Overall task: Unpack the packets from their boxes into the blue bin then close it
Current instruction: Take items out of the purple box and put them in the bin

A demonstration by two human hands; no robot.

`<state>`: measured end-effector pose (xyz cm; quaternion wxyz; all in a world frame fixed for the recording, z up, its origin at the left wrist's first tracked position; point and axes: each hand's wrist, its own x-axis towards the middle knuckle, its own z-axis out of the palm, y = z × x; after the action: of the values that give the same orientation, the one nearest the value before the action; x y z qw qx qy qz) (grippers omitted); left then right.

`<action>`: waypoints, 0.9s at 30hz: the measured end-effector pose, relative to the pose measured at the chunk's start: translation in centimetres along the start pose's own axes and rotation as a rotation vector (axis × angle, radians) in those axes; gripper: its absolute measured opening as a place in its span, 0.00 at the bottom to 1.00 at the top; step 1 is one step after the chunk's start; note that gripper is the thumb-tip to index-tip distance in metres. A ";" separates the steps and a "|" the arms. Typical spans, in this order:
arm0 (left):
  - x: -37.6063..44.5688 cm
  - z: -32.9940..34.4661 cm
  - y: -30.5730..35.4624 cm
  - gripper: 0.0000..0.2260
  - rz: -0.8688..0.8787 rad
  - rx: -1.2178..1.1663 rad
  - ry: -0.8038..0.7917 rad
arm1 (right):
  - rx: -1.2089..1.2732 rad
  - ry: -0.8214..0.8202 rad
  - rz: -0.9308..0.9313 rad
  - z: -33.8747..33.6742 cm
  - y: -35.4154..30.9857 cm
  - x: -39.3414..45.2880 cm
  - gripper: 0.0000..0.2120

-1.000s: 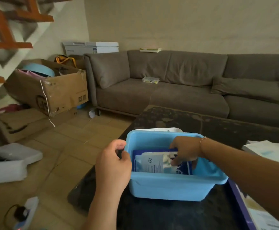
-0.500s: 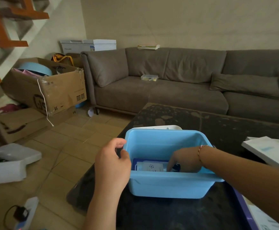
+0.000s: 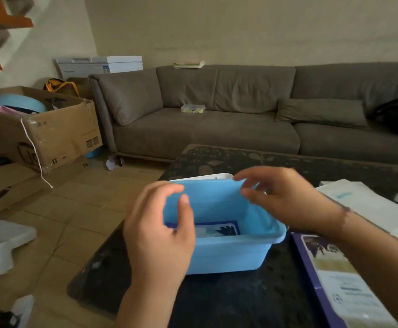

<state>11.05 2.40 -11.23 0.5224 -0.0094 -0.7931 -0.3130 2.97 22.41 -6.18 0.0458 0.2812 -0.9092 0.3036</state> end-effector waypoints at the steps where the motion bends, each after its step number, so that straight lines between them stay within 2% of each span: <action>1: -1.0 0.4 1.7 0.08 0.141 -0.124 -0.058 | 0.118 0.144 0.002 -1.2 0.7 -2.4 0.11; 3: -3.6 1.6 5.0 0.06 0.402 -0.294 -0.330 | 0.264 0.350 0.071 -3.0 2.8 -7.7 0.09; 6: -7.4 4.6 7.7 0.12 0.736 -0.219 -0.839 | 0.338 0.508 0.285 -3.4 7.2 -14.3 0.05; 7: -8.2 5.6 8.0 0.16 0.758 -0.178 -0.990 | 0.340 0.543 0.343 -3.4 8.8 -15.9 0.03; 8: -8.9 6.6 8.1 0.19 0.755 -0.143 -1.116 | 0.326 0.566 0.390 -3.3 10.2 -17.2 0.06; 10: -10.2 8.0 7.9 0.23 0.777 -0.081 -1.230 | 0.302 0.575 0.440 -3.5 12.4 -19.3 0.13; 12: -11.4 8.5 7.9 0.22 0.794 -0.039 -1.212 | 0.322 0.564 0.451 -4.0 12.5 -20.3 0.12; 14: -12.4 8.9 8.3 0.18 0.814 -0.031 -1.131 | 0.260 0.533 0.407 -4.3 11.9 -21.1 0.10; 18: -13.2 9.4 8.7 0.09 0.798 -0.181 -0.921 | 0.036 0.464 0.261 -4.2 11.4 -23.3 0.06; 20: -13.4 9.6 9.1 0.08 0.644 -0.251 -0.845 | -0.103 0.460 0.104 -4.3 10.8 -24.1 0.04; 23: -12.9 9.7 10.4 0.10 0.243 -0.364 -0.732 | -0.137 0.432 -0.107 -3.0 9.9 -24.9 0.05; 25: -12.1 9.7 11.4 0.09 -0.058 -0.458 -0.698 | -0.184 0.400 -0.160 -1.7 9.6 -24.9 0.06; 27: -11.4 9.8 12.1 0.10 -0.263 -0.521 -0.727 | -0.230 0.398 -0.138 -0.6 9.7 -24.5 0.09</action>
<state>12.31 20.62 -17.35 0.1468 -0.1485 -0.8142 -0.5417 18.22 41.00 -16.99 0.2764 0.2704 -0.8895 0.2434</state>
